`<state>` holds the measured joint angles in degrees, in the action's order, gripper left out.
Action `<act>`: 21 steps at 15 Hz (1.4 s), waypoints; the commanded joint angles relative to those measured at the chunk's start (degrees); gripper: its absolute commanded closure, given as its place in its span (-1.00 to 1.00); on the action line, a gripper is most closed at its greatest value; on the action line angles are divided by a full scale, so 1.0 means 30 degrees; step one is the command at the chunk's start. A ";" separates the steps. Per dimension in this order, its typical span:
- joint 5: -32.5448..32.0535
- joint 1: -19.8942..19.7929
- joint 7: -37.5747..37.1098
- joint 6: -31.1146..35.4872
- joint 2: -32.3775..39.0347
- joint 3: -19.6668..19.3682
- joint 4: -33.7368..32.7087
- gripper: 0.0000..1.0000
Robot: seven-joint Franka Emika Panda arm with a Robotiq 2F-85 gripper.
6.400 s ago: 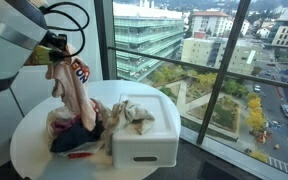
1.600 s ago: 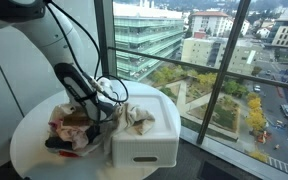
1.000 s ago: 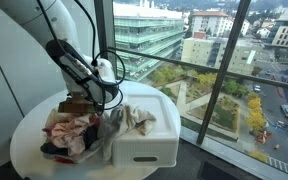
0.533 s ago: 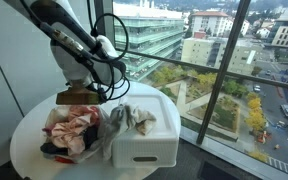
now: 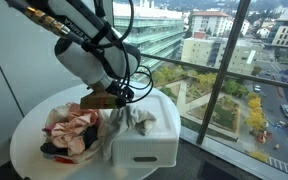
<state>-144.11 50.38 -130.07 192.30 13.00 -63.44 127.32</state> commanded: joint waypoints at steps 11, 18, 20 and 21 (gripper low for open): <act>0.0861 0.3862 -0.2711 0.2701 0.2910 -0.5144 0.0220 -1.00; 0.1679 0.0509 -0.1962 0.3010 0.2743 -0.1984 0.0313 -1.00; 0.1907 -0.0456 -0.1888 0.2869 0.3019 -0.1028 0.0234 -1.00; 0.1953 -0.0882 -0.1857 0.2816 0.3111 -0.0618 0.0203 -1.00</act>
<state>-139.90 51.87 -137.23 199.98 21.24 -68.71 128.90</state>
